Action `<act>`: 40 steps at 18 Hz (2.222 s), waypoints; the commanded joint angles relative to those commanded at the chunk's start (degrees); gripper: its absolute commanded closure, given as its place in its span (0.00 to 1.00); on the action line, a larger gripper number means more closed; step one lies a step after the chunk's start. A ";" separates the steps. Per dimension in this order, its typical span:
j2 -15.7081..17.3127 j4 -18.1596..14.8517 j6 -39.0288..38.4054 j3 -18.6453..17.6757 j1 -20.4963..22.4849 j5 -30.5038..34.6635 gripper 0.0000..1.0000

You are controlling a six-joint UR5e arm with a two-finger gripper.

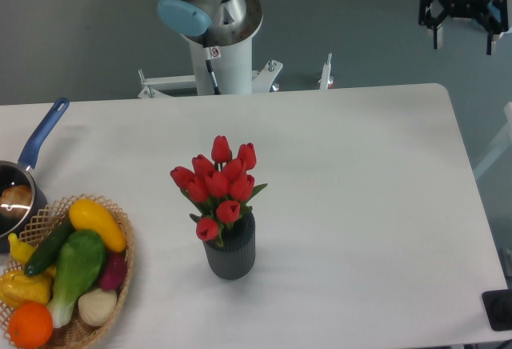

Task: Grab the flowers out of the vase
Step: 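Move the open gripper into view above the table, then move the open gripper toward the red tulips in the grey vase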

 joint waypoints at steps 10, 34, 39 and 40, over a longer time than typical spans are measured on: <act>-0.35 0.00 -3.09 0.09 -1.14 -0.61 0.00; -3.43 -0.61 -4.05 -2.81 -11.68 -9.93 0.00; -4.39 -2.98 -4.40 -2.90 -13.62 -14.39 0.00; -4.39 -3.51 -5.45 -3.08 -13.62 -17.11 0.00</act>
